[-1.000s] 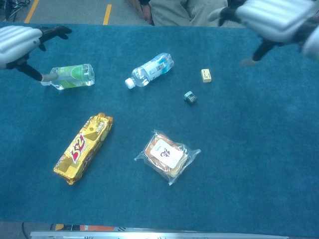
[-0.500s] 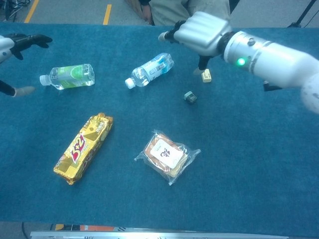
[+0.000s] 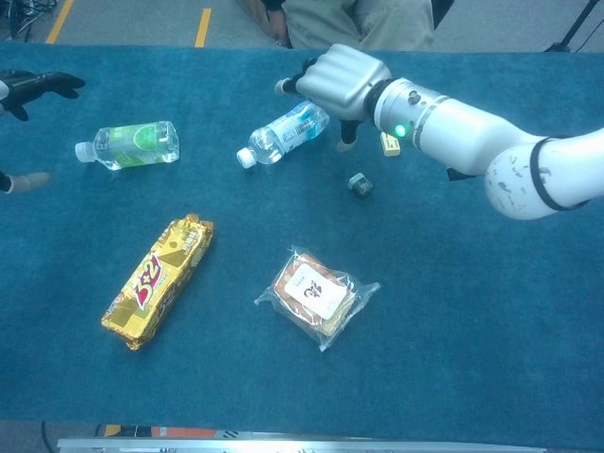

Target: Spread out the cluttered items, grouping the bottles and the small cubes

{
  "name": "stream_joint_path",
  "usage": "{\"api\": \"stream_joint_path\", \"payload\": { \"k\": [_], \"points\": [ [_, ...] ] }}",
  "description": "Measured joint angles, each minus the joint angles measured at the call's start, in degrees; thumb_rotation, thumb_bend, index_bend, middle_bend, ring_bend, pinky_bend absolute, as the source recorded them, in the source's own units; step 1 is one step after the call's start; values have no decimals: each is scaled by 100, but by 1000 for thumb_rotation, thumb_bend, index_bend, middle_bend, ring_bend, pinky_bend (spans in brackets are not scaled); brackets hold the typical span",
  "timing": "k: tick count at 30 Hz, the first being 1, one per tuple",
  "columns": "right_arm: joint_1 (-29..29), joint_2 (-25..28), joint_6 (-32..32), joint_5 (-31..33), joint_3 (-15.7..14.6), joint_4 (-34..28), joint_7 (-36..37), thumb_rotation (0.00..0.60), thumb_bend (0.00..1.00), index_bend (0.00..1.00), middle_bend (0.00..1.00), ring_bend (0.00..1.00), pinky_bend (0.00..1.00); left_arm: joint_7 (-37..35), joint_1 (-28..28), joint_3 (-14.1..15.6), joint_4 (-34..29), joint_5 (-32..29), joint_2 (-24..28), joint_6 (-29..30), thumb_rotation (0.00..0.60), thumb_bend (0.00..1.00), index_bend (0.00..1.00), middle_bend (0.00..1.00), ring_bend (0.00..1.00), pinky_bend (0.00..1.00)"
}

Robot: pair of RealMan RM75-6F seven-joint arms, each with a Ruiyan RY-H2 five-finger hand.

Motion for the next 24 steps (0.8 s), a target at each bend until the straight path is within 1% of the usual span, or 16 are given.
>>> {"api": "stream_joint_path", "payload": {
  "k": [15, 24],
  "points": [
    [338, -481, -121, 404, -32, 700, 75, 600, 0, 125, 256, 170, 287, -79, 53, -62, 65, 10, 10, -85, 600, 260, 0, 137, 110, 293],
    [580, -840, -292, 634, 32, 1250, 153, 600, 0, 125, 257, 170, 287, -148, 135, -56, 79, 23, 66, -77, 600, 259, 0, 136, 110, 293]
  ]
}}
